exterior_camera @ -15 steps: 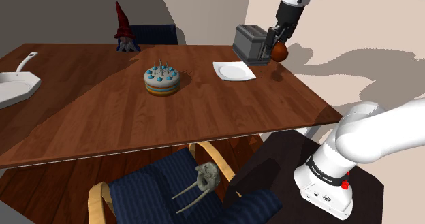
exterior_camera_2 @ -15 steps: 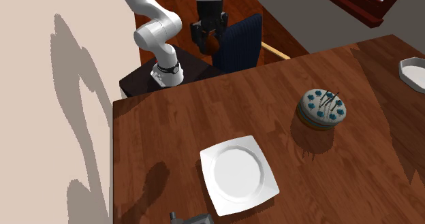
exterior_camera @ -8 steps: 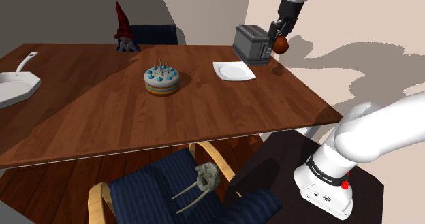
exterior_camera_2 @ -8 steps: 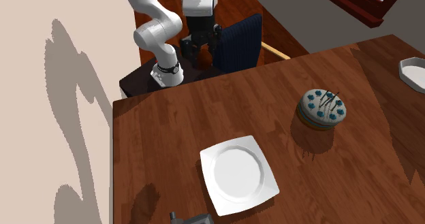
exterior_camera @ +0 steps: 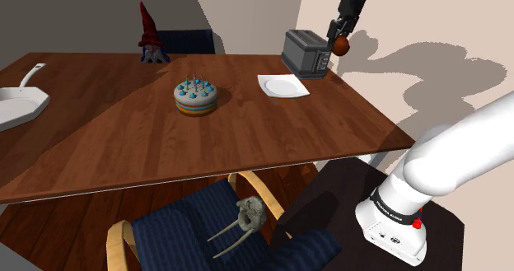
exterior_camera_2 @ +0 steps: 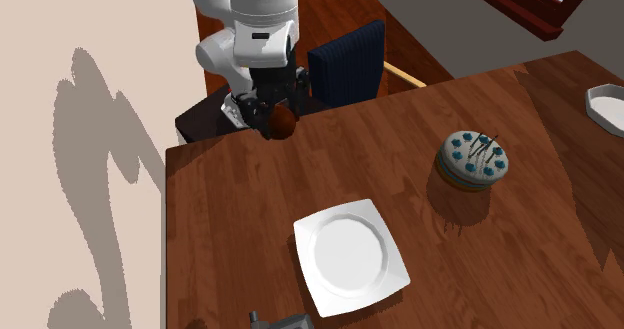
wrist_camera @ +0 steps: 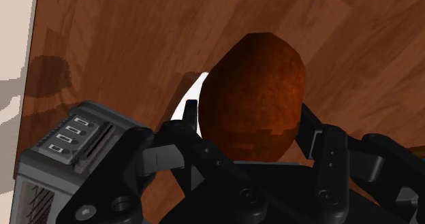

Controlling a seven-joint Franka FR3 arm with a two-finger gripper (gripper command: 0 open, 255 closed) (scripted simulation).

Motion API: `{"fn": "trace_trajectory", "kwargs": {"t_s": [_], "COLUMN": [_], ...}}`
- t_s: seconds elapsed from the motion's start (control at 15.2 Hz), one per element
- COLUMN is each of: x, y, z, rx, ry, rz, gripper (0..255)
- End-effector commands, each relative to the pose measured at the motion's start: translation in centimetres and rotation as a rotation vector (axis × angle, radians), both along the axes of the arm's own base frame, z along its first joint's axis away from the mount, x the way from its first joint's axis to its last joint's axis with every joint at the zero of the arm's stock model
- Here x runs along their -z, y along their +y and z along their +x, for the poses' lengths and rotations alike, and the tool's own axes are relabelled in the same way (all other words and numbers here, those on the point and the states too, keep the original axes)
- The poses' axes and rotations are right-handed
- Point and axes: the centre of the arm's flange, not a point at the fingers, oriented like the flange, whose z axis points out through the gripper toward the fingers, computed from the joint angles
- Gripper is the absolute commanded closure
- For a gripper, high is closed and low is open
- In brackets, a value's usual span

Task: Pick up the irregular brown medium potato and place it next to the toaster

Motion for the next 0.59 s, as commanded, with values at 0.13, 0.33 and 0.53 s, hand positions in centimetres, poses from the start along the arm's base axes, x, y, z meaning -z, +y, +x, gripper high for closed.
{"fn": "trace_trajectory", "kwargs": {"t_s": [0.13, 0.33, 0.53], "x": [0.0, 0.0, 0.0], "y": [-5.0, -8.7, -12.4], "z": [1.7, 3.2, 4.6], "rx": [-0.001, -0.001, -0.001], "ry": [0.000, 0.000, 0.000], "rz": [-0.001, -0.001, -0.001], "gripper": [255, 255, 255]}}
